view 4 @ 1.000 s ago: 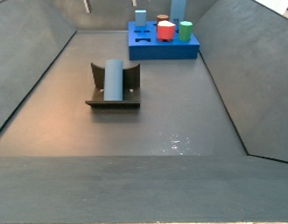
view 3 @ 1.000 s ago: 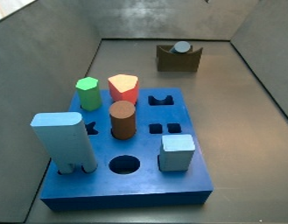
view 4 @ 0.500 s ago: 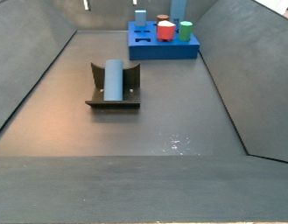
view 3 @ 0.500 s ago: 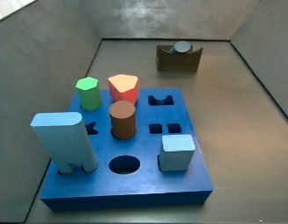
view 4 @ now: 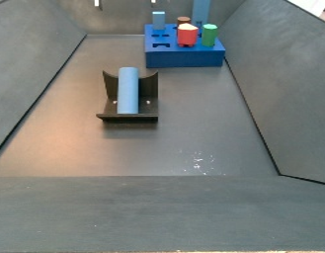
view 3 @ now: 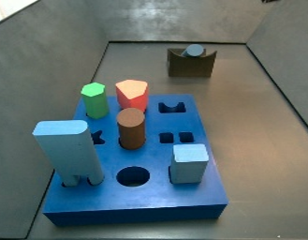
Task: Pick up the oval object. Move up. Place the oval object on the fixture. Regrasp the oval object. Move to above the board. Insert the oval object.
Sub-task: Regrasp the oval object.
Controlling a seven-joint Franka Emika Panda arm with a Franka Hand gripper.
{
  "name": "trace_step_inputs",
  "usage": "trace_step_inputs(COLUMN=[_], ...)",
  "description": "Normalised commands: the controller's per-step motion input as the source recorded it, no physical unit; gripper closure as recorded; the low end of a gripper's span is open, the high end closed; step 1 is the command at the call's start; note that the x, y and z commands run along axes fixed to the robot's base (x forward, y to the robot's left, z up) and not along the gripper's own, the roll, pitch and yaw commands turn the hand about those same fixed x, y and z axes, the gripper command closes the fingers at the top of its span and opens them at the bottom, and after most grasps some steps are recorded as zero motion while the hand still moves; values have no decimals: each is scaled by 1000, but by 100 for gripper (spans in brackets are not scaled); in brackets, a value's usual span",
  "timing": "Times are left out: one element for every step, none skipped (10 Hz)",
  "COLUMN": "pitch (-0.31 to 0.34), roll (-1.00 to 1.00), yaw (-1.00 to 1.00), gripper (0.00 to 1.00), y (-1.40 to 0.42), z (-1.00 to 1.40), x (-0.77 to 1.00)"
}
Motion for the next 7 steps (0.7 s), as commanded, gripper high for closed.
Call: trace_step_inputs(pitch=[127,131,127,113,81,23,-3], roll=[878,746,486,332,202,204,188], yaw=[79,87,110,126,147,140,139], gripper=[0,0,0,0,0,0,0], y=[-39,-39,-38,-28,-25,76,75], z=[-11,-11,-15,-6,-3,-1000,-1000], x=[89,90,86,82,70,29,34])
